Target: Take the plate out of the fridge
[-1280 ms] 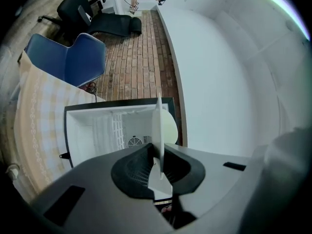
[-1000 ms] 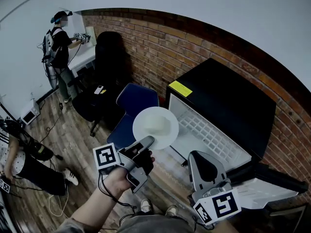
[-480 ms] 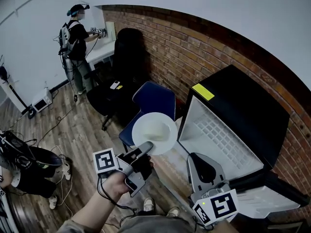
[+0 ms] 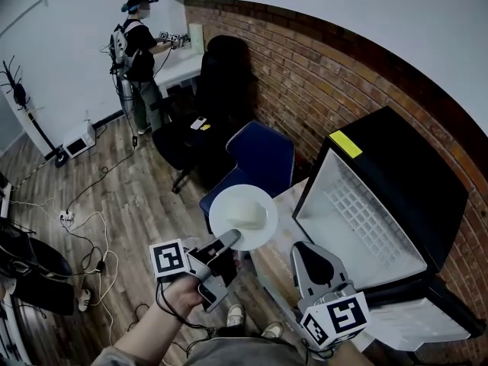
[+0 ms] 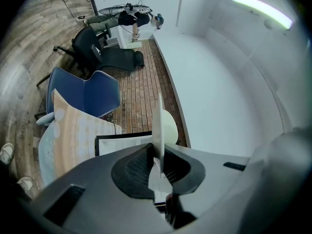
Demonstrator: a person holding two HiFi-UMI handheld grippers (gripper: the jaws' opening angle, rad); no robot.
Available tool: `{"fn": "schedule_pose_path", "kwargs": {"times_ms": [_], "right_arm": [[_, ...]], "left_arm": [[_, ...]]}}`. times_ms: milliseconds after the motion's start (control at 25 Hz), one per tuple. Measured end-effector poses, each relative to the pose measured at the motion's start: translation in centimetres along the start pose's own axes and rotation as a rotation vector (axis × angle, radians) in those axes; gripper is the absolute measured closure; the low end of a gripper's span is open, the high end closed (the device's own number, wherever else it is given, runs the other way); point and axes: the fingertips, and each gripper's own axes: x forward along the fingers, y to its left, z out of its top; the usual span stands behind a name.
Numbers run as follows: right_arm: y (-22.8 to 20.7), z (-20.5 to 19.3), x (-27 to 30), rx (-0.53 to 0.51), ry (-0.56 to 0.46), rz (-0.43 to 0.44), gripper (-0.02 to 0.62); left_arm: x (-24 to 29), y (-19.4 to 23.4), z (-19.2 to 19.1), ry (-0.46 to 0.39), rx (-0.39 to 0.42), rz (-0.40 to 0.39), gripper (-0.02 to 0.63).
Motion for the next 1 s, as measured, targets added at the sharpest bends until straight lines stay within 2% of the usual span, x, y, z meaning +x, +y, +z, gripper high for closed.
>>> {"fn": "schedule_pose_path", "kwargs": {"times_ms": [480, 1000], "right_arm": [[3.6, -2.8, 1.7, -0.003, 0.075, 0.096, 0.564], [3.8, -2.3, 1.7, -0.01, 0.07, 0.096, 0.565]], "left_arm": [[-4.6, 3.9, 0.4, -0.063, -0.039, 0.056, 0.565], [-4.7, 3.8, 0.7, -0.064, -0.036, 0.053, 0.565]]}}
